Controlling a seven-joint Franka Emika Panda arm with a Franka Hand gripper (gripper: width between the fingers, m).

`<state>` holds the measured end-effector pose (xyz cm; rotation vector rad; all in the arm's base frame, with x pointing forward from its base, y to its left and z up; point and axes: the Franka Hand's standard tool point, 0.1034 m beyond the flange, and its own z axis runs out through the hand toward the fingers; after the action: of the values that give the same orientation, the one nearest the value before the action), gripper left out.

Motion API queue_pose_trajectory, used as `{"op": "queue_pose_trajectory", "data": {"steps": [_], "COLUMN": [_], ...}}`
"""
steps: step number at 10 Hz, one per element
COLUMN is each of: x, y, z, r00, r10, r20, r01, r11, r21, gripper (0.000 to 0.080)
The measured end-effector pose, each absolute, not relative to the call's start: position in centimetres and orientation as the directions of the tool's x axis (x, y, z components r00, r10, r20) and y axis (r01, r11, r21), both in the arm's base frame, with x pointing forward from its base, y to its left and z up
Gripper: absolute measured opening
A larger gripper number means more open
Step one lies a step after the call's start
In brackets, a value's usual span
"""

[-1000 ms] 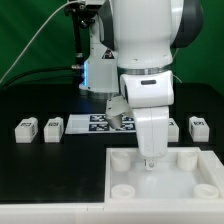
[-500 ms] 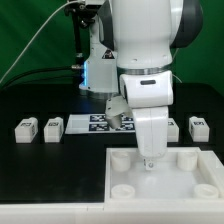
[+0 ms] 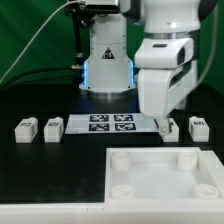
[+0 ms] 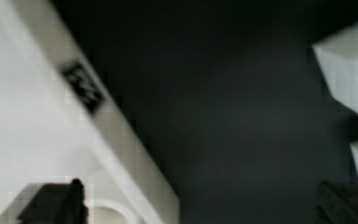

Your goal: Assemble one leg

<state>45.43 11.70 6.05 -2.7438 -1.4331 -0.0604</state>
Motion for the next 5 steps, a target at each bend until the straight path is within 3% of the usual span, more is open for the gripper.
{"op": "queue_pose_trajectory", "data": {"steps": [2, 5], "x": [46.1, 45.8], "y": [15.1, 15.5], "z": [8.7, 8.2], "r00": [0.76, 0.912], "r10": [0.645, 0.398], "r20": [0.08, 0.097], "r01": [0.649, 0.405], "r11": [-0.761, -0.911], "r21": [-0.025, -0.071], "gripper": [0.0649, 0.0649]}}
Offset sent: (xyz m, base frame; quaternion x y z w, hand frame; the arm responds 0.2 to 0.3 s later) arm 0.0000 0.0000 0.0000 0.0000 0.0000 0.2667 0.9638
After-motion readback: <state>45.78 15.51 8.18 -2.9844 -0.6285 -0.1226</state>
